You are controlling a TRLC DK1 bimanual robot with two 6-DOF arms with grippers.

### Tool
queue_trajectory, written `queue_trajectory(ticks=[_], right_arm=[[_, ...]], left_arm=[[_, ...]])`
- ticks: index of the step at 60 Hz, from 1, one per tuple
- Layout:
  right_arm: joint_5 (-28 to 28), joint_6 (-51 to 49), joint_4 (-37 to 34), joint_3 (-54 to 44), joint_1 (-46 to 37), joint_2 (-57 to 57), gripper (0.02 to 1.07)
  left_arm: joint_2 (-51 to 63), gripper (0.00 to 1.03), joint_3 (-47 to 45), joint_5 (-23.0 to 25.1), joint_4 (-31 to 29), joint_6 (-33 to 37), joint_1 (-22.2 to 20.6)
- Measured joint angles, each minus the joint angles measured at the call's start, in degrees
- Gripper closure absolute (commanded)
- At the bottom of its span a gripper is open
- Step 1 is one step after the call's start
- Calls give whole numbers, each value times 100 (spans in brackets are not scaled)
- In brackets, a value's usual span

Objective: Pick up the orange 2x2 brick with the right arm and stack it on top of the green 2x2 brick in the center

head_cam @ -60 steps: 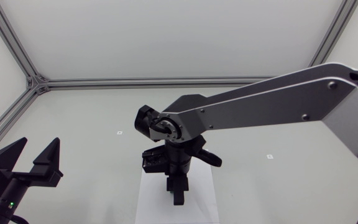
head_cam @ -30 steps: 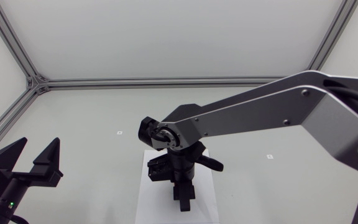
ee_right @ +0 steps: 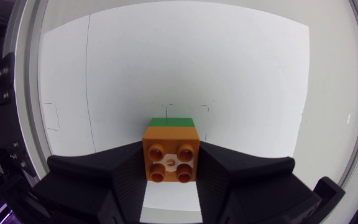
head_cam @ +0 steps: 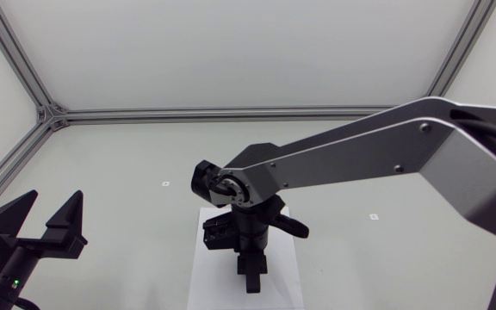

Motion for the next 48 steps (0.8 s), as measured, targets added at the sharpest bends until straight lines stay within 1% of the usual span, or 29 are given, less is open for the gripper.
queue_trajectory(ticks=[14,48], right_arm=[[-2,109,131,48,0,-4,74],[0,107,175,77,-35,-7,74]], left_arm=[[0,4,0,-2,0,0,-2],[0,4,0,0,0,-2,0]])
